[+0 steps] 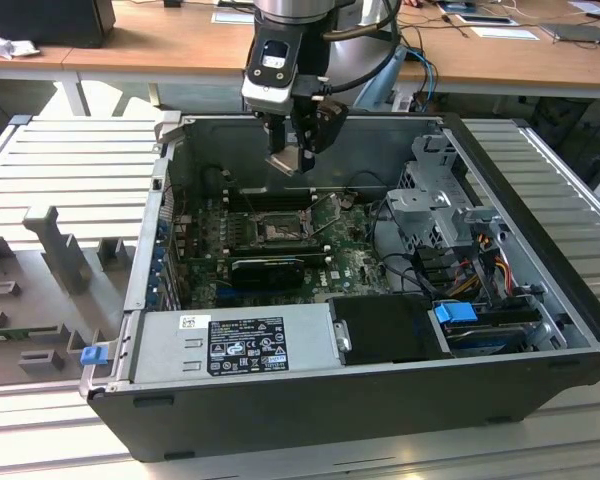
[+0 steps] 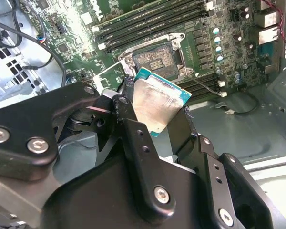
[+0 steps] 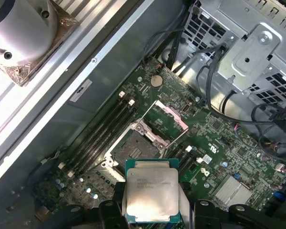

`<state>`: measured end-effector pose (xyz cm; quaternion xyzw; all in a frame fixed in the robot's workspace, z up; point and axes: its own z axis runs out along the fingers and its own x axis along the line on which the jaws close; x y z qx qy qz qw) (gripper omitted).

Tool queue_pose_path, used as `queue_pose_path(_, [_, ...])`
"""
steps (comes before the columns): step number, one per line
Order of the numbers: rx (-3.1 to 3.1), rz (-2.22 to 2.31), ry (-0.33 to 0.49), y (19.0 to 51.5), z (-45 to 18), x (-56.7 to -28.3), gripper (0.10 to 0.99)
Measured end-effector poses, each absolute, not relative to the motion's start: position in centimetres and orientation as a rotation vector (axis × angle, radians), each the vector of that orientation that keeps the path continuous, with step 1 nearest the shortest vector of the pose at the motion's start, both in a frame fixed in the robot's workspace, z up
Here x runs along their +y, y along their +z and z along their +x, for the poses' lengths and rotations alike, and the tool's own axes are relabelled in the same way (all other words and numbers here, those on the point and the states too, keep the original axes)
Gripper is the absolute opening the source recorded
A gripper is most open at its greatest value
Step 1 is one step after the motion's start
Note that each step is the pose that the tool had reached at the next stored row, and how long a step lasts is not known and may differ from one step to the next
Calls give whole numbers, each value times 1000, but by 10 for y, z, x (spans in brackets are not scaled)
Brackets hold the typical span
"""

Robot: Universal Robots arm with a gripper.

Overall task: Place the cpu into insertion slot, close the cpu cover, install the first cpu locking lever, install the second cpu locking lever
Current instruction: 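Place the cpu into insertion slot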

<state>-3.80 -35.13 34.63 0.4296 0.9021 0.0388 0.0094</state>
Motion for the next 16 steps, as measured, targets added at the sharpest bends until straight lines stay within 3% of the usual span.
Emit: queue_pose_path(16, [2688,1571,118,344,-38,-351,525])
